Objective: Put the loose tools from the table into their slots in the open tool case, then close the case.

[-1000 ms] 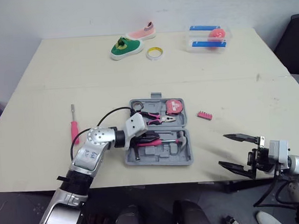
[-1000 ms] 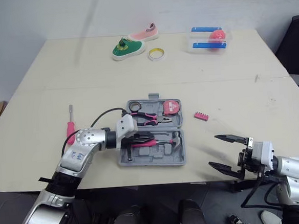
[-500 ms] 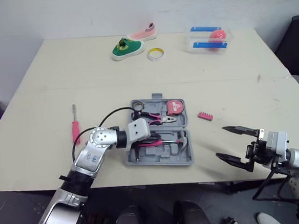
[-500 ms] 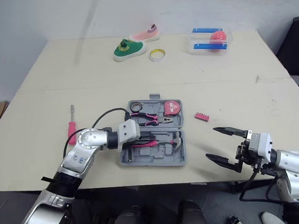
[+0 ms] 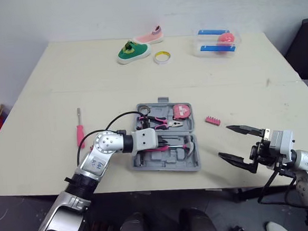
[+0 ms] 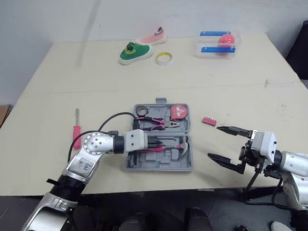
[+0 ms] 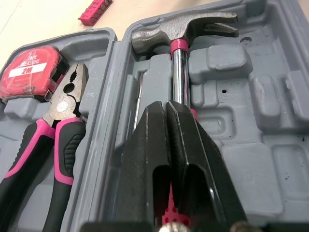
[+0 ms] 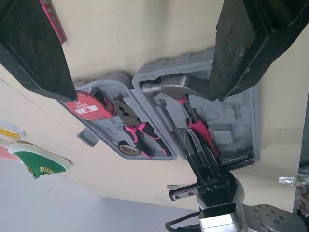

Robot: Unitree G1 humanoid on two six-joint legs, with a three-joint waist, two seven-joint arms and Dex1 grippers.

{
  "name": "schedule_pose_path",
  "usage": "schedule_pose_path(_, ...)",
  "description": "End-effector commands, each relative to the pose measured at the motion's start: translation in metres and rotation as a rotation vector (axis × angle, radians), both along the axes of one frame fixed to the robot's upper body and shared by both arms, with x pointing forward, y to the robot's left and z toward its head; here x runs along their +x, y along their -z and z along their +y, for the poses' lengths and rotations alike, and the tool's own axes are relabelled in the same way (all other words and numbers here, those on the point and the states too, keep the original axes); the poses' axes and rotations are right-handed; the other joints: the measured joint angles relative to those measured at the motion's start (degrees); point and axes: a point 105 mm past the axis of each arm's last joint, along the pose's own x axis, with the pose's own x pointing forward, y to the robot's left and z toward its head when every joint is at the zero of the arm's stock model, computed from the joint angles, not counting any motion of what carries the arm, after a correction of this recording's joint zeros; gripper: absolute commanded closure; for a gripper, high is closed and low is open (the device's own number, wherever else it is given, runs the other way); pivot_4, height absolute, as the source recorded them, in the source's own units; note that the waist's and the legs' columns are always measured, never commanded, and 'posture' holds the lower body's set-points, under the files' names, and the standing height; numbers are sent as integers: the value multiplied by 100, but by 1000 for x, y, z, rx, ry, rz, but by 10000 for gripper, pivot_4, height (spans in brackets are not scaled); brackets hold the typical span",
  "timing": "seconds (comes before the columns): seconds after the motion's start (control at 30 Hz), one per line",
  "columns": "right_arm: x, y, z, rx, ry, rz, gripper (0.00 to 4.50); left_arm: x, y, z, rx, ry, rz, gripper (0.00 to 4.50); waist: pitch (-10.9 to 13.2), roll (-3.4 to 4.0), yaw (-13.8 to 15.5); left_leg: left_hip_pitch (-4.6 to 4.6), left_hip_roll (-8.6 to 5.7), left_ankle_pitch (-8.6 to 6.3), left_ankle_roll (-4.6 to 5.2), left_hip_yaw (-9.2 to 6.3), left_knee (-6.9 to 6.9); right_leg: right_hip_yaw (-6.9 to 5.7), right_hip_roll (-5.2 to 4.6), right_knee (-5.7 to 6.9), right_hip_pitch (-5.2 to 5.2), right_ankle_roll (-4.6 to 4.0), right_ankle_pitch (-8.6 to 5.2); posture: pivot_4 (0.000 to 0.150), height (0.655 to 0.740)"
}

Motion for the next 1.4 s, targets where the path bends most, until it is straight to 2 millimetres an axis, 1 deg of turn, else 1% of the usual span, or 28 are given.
schedule_pose_path(0.03, 1, -11, 2, -12, -3, -34, 0, -11, 72, 12, 208, -86, 222, 44197, -25, 16, 49, 1, -1, 0, 1, 0, 0, 0, 0, -3, 2, 2, 1, 1500, 7400)
schedule_pose_path(0.1, 3, -13, 2, -2, 10, -43, 0, -21, 84, 16, 257, -85, 298, 44197, -59, 33, 72, 7, -3, -4, 10, 0, 1, 0, -1, -10, 10, 8, 5, 1500, 7400)
schedule_pose_path(0.2, 4, -13, 6, 7, 12, -47, 0, -28, 100, 24, 341, -91, 340, 44197, -147, 41, 59, 21, 4, -14, 11, -6, -2, -3, 3, -26, 28, 5, 3, 1500, 7400)
schedule_pose_path(0.23, 4, -13, 7, 9, 12, -47, 0, -27, 102, 25, 338, -119, 352, 44197, -159, 45, 51, 36, 8, -21, 9, -6, -6, -2, 5, -35, 31, 3, 2, 1500, 7400)
schedule_pose_path(0.3, 5, -15, 7, 16, 23, -53, 0, -26, 107, 27, 360, -140, 381, 44197, -197, 37, 49, 97, 17, -38, 7, -5, -28, -5, 12, -69, 89, -2, -4, 1500, 7400)
schedule_pose_path(0.37, 5, -16, 7, 18, 30, -56, 0, -34, 117, 35, 440, -119, 424, 44197, -234, 54, 50, 125, 20, -38, 7, -6, -64, -6, 15, -108, 101, -2, -4, 1500, 7400)
schedule_pose_path(0.43, 5, -15, 7, 16, 32, -53, 0, -35, 119, 34, 454, -122, 420, 44197, -255, 57, 52, 147, 20, -36, 4, -6, -84, -3, 17, -117, 113, -6, -6, 1500, 7400)
schedule_pose_path(0.5, 6, -16, 8, 18, 36, -56, 0, -27, 110, 22, 371, -122, 354, 44197, -262, 65, 52, 177, 21, -37, -1, -6, -100, 1, 22, -121, 135, -15, -15, 1500, 7400)
schedule_pose_path(0.57, 7, -18, 7, 20, 42, -59, 0, -14, 82, 10, 231, -100, 255, 44197, -261, 75, 63, 186, 23, -39, -3, -8, -104, 2, 22, -123, 146, -16, -19, 1500, 7400)
schedule_pose_path(0.63, 7, -21, 3, 13, 45, -62, 0, -7, 31, 1, -21, -65, 204, 44197, -254, 84, 56, 174, 23, -38, -3, -9, -103, 5, 20, -125, 134, -53, -40, 1500, 7400)
schedule_pose_path(0.67, 7, -22, 2, 10, 47, -62, 0, -6, 17, 1, -87, -60, 194, 44197, -244, 100, 52, 156, 22, -37, -3, -9, -101, 11, 20, -124, 125, -80, -55, 1500, 7400)
schedule_pose_path(0.7, 7, -23, 0, 10, 51, -64, 0, -5, 6, 4, -139, -51, 189, 44197, -221, 97, 42, 132, 22, -34, -3, -8, -96, 12, 18, -112, 114, -62, -45, 1500, 7400)
schedule_pose_path(0.73, 7, -25, -3, 8, 56, -66, 0, -5, -8, 6, -190, -31, 150, 44197, -182, 70, 35, 93, 22, -24, -10, -8, -86, 11, 19, -95, 76, -11, -15, 1500, 7400)
schedule_pose_path(0.8, 7, -29, -9, 7, 68, -67, 0, -4, -42, 15, -322, -16, 79, 44197, -143, 47, 27, 47, 21, 21, -26, -8, -81, 6, 21, -71, 23, -18, -18, 1500, 7400)
schedule_pose_path(0.83, 6, -30, -11, 0, 71, -65, 0, -7, -65, 20, -404, 17, -16, 44197, -132, 45, 30, -8, 21, 25, -28, -8, -68, 0, 23, -59, -23, -19, -18, 1500, 7400)
schedule_pose_path(0.87, 4, -30, -15, -13, 73, -59, 0, -11, -85, 27, -465, 35, -38, 44197, -110, 43, 35, -23, 19, 27, -28, -8, -64, -3, 23, -54, -38, -19, -18, 1500, 7400)
schedule_pose_path(0.9, 3, -30, -16, -22, 73, -55, 0, -15, -96, 32, -498, 52, -48, 44197, -92, 43, 35, -25, 17, 29, -27, -7, -56, -8, 27, -51, -38, -20, -19, 1500, 7400)
schedule_pose_path(0.93, 3, -32, -22, -33, 81, -53, 0, -13, -104, 51, -510, -5, -58, 44197, -69, 41, 31, -25, 17, 29, -27, -7, -53, -11, 28, -52, -36, -20, -19, 1500, 7400)
schedule_pose_path(1.0, 2, -37, -34, -68, 105, -52, 0, -6, -106, 99, -512, -182, -38, 44197, -48, 45, -21, -23, 14, 27, -20, -5, -48, -22, 28, -55, -28, -18, -18, 1500, 7400)
schedule_pose_path(1.07, 0, -40, -43, -92, 119, -47, 0, -7, -106, 128, -523, -287, -22, 44197, -38, 51, -94, -14, 11, 22, -13, 5, -53, -42, 28, -55, -24, -12, -16, 1500, 7400)
schedule_pose_path(1.1, -1, -41, -49, -100, 134, -43, 0, -7, -102, 146, -516, -366, 0, 39172, -29, 45, -102, -9, 6, 17, -3, 5, -60, -51, 24, -55, -21, -8, -16, 1500, 7400)
schedule_pose_path(1.17, -2, -44, -62, -105, 171, -31, 0, -14, -92, 183, -474, -494, 16, 32486, -10, 28, -103, -8, 2, 5, 23, 2, -59, -55, 20, -56, -18, -1, -12, 1500, 7400)
schedule_pose_path(1.2, -3, -45, -66, -102, 185, -28, 0, -17, -89, 194, -458, -532, 20, 27219, -1, 20, -101, -8, 2, 6, 28, 1, -60, -55, 16, -56, -19, 2, -10, 1500, 7400)
schedule_pose_path(1.23, -5, -45, -75, -120, 202, -14, 0, -22, -85, 230, -425, -657, -9, 23231, 7, 14, -100, -8, 2, 5, 28, -1, -60, -55, 15, -55, -19, 2, -10, 1500, 7400)
schedule_pose_path(1.27, -7, -44, -80, -133, 212, -4, 0, -27, -83, 254, -401, -744, -31, 18281, 11, 9, -101, -11, 2, -9, 2, -3, -61, -54, 12, -55, -24, 2, -9, 1500, 7400)
schedule_pose_path(1.33, -10, -44, -100, -157, 273, 6, 0, -44, -82, 310, -374, -942, -82, 9207, 17, 0, -111, -13, 3, -10, -5, -4, -71, -36, 10, -57, -35, -2, -11, 1500, 7400)
schedule_pose_path(1.37, -11, -43, -110, -170, 305, 6, 0, -54, -80, 327, -355, -995, -102, 4843, 18, -2, -118, -14, 5, -10, -8, -4, -77, -27, 10, -61, -39, -6, -13, 1500, 7400)
schedule_pose_path(1.4, -12, -42, -117, -179, 324, 6, 0, -61, -79, 338, -340, -1025, -116, 573, 18, -1, -120, -14, 5, -12, -11, -4, -83, -17, 9, -65, -44, -9, -15, 1500, 7400)
